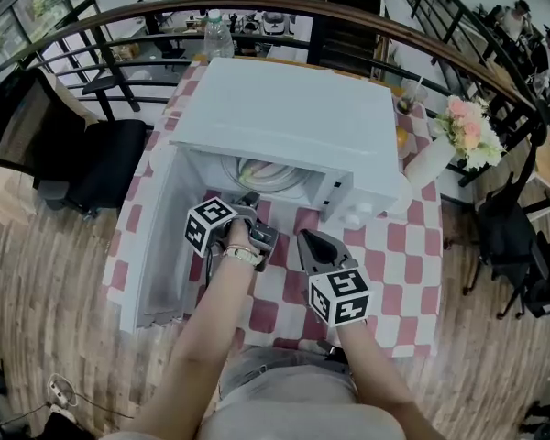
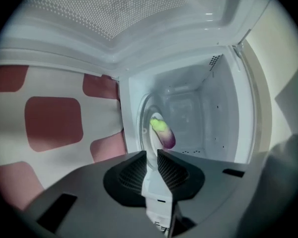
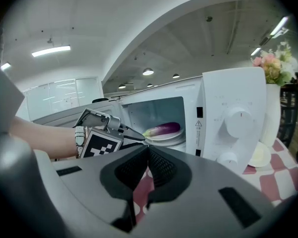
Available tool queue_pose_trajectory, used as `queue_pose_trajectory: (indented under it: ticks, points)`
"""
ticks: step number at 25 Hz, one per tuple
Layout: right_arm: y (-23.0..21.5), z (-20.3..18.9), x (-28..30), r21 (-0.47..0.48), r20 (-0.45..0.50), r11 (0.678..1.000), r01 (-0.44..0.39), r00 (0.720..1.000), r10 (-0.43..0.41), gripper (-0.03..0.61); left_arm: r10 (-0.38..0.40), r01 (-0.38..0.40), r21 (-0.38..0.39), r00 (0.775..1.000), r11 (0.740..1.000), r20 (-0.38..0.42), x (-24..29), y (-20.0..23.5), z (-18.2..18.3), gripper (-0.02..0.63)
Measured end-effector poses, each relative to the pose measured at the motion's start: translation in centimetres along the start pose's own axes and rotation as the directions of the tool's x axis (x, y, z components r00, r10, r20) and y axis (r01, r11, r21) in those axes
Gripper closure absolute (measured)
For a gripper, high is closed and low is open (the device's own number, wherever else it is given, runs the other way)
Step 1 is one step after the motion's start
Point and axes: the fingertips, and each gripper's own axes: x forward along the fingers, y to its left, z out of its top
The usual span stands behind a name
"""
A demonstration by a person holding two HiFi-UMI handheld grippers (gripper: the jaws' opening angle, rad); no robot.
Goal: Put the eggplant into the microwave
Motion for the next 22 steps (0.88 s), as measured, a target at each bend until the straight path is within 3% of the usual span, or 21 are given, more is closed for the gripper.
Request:
queue_pose_trajectory:
  ticks: [4,11,22]
  points:
    - [0.5,0.7,-0.4,-0.006,0.01,1.0,-0.007,1.0,0.008,0.552,-0.01,0.011,0.024,0.999,1.0,-0.035,-1.6,-0.2,-1.2,0.607]
    - [1.3,1.6,-0.9,-0.007,0.03,1.0,-0.018,0.999,0.018,0.552,-0.111,0.114,0.059,0.993,0.992,-0.045,-3.9,-2.2,-2.5,0.609]
    - [1.5,2.9,-2.3,-0.008,0.084,1.0,-0.017,0.996,0.018,0.554,-0.31,0.315,0.219,0.949,0.924,-0.057,-7.5,-6.4,-4.9,0.611]
